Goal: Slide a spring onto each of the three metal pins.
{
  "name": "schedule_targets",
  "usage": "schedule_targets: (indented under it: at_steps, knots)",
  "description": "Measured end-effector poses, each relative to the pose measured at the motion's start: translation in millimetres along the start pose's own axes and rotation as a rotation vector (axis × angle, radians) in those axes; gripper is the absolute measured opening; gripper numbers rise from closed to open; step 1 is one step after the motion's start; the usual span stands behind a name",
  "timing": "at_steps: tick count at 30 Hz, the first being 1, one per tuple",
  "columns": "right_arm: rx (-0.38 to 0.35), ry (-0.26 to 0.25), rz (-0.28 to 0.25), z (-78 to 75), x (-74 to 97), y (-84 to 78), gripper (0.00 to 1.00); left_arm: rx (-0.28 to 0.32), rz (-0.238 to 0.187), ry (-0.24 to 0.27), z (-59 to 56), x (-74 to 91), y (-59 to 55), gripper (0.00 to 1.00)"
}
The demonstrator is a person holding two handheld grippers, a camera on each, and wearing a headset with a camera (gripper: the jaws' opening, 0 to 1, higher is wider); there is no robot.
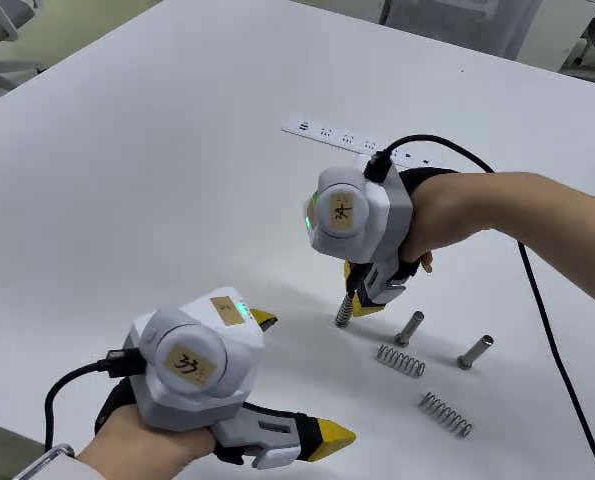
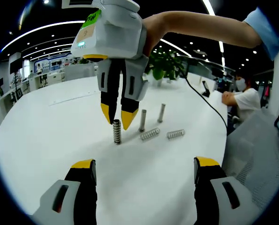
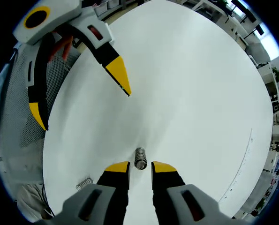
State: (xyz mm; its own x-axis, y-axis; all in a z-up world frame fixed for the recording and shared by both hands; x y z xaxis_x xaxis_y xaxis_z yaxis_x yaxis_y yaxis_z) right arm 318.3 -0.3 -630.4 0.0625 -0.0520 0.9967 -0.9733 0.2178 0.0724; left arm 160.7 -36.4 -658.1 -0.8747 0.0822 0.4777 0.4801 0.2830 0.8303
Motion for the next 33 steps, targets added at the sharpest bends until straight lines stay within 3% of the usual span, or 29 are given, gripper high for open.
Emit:
schedule_targets:
  at_steps: [9, 23, 29, 33]
  knots:
    - [-0.016, -0.029, -0.037, 5.0, 8.1, -1.2, 0.33, 0.027, -0.024, -0.006, -0.3, -0.1, 1.3, 0.87]
    - [-0.074, -0.087, -0.106, 14.5, 9.9, -14.2, 0.72, 0.017, 0.001, -0.004, -1.5, -2.0, -0.8, 0.87]
    - [-0.111, -0.165, -0.142, 13.0, 12.7, -18.8, 0.91, 0.016, 0.001, -0.001, 0.2, -1.3, -0.5, 0.87]
    - [-0.14, -0.195, -0.168, 16.2, 12.9, -21.4, 0.98, 0.019, -0.004, 0.004, 0.8, -0.3, 0.2, 0.87]
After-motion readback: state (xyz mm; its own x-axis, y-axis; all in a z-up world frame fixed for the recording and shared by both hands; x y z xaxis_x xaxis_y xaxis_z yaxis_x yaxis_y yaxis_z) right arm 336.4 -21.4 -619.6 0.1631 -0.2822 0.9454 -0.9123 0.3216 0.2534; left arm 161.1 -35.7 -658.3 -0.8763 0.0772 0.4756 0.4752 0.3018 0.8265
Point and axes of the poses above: the centre of the closed fingertips' face, and the gripper's own axes: x roughly backward along the fingers, z roughly to its left, y roughly out of its top, the point moved 9 cm from there along x, roughly backward along the fingers, and after that the axes turned 10 degrees about x, right-handed, at the moved point
